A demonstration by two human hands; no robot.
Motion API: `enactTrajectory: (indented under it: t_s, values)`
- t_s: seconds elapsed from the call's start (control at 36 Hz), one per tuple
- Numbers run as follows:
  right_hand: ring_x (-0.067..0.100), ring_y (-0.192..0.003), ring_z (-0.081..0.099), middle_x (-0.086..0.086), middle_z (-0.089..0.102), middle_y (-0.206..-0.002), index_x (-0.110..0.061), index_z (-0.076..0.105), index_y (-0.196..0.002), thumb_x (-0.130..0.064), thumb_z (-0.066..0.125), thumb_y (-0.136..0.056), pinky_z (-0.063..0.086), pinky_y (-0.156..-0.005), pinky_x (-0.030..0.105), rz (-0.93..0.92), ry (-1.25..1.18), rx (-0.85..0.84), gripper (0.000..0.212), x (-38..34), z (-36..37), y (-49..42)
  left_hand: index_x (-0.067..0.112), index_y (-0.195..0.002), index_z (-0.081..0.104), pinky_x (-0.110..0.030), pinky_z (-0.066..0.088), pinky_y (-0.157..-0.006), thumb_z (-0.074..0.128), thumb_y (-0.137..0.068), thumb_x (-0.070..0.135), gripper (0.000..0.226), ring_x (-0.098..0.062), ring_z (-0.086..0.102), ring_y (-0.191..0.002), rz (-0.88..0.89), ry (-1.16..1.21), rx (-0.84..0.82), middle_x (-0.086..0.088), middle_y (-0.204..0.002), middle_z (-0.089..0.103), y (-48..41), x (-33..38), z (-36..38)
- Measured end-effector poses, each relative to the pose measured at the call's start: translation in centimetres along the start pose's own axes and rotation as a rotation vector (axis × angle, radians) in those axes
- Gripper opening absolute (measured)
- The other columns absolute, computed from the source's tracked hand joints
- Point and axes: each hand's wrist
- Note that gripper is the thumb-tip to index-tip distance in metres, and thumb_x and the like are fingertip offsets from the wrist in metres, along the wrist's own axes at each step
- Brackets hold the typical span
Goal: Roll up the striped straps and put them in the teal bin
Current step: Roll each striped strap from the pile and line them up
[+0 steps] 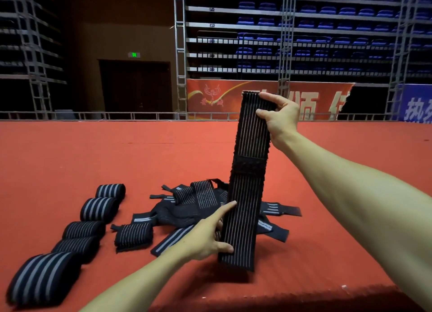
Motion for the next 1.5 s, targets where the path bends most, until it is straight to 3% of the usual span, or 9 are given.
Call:
enactTrajectory:
  t_s: [0.14,0.22,0.36,0.61,0.92,1.06,1.11,1.39,1.5]
  values:
    - [0.017,-0.084,0.071,-0.001,0.069,-0.099,-0.013,0.074,-0.108,0.018,0.065,-0.081,0.061,-0.071,0.029,0.079,0.029,-0.035,0.042,1.7,0.9,2.2,0.045,-0.148,0.026,-0.006,0.044,-0.07,0.083,-0.077,0.011,0.097,0.009,0.053,-0.07,-0.096,-0.042,-0.067,0.011,-0.092,0.05,2.4,1.2,0.8]
    - [0.015,-0.08,0.069,-0.004,0.068,-0.093,-0.013,0.074,-0.105,0.018,0.064,-0.081,0.062,-0.071,0.03,0.133,0.03,-0.052,0.041,3.2,1.6,3.4,0.036,-0.151,0.03,-0.012,0.048,-0.067,0.084,-0.077,0.014,0.094,0.002,0.053,-0.073,-0.15,-0.078,-0.094,0.011,-0.093,0.049,3.0,0.8,1.4]
    - [0.027,-0.094,0.071,0.005,0.073,-0.096,-0.023,0.076,-0.085,0.013,0.066,-0.081,0.06,-0.086,0.047,0.19,0.024,-0.067,0.037,5.3,2.3,4.8,0.025,-0.142,0.049,-0.025,0.044,-0.095,0.082,-0.078,0.038,0.074,-0.018,0.058,-0.112,-0.183,-0.41,-0.152,-0.004,-0.118,0.061,3.0,0.4,1.6]
    - [0.013,-0.069,0.07,0.007,0.072,-0.083,-0.012,0.075,-0.088,0.008,0.063,-0.087,0.059,-0.065,0.029,0.281,-0.069,-0.079,0.023,7.8,2.6,7.2,0.019,-0.13,0.061,-0.031,0.045,-0.09,0.064,-0.09,0.054,0.053,-0.025,0.059,-0.109,-0.149,-0.59,-0.252,-0.009,-0.116,0.064,1.5,-0.2,1.4]
    - [0.012,-0.073,0.069,-0.001,0.075,-0.078,-0.017,0.077,-0.078,0.008,0.063,-0.086,0.057,-0.072,0.03,0.367,-0.074,-0.048,0.03,15.3,0.2,10.3,0.028,-0.103,0.055,-0.024,0.04,-0.071,0.064,-0.093,0.02,0.015,-0.002,0.047,-0.061,-0.026,-0.08,0.394,0.002,-0.107,0.055,-6.1,-2.2,-1.0]
    - [0.015,-0.079,0.069,0.0,0.076,-0.081,-0.019,0.079,-0.076,0.011,0.064,-0.084,0.055,-0.075,0.026,0.396,-0.099,-0.096,0.034,18.6,0.1,11.3,0.025,-0.125,0.049,-0.019,0.046,-0.088,0.063,-0.094,0.017,0.035,0.013,0.057,-0.09,-0.005,0.18,0.443,0.013,-0.108,0.06,-10.1,-3.1,-0.6]
    - [0.013,-0.08,0.069,0.0,0.076,-0.081,-0.015,0.078,-0.078,0.012,0.063,-0.084,0.054,-0.074,0.021,0.392,-0.11,-0.114,0.031,19.5,0.1,11.5,0.026,-0.126,0.052,-0.024,0.046,-0.096,0.063,-0.094,0.015,0.036,0.0,0.06,-0.105,-0.007,0.198,0.481,0.009,-0.112,0.065,-11.3,-3.9,-0.2]
    - [0.008,-0.083,0.072,0.0,0.077,-0.092,-0.024,0.068,-0.113,0.002,0.069,-0.088,0.058,-0.077,0.024,0.269,0.038,-0.277,0.036,21.8,-0.6,9.6,0.018,-0.086,0.072,-0.013,0.049,-0.073,0.07,-0.088,0.003,0.015,0.002,0.066,-0.077,-0.005,0.414,0.577,0.004,-0.083,0.072,-13.6,-6.4,0.2]
    - [0.005,-0.077,0.07,-0.003,0.076,-0.084,-0.021,0.071,-0.096,0.001,0.072,-0.086,0.054,-0.072,0.022,0.242,0.116,-0.302,0.025,22.8,-0.3,9.0,0.018,-0.084,0.072,-0.012,0.049,-0.072,0.07,-0.088,0.002,0.016,0.002,0.065,-0.075,0.03,0.418,0.574,0.006,-0.08,0.072,-13.5,-7.2,-0.1]
Point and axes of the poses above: each hand's wrist, its own y-axis away from the middle knuckle, its own z-axis out of the palm, x = y × z
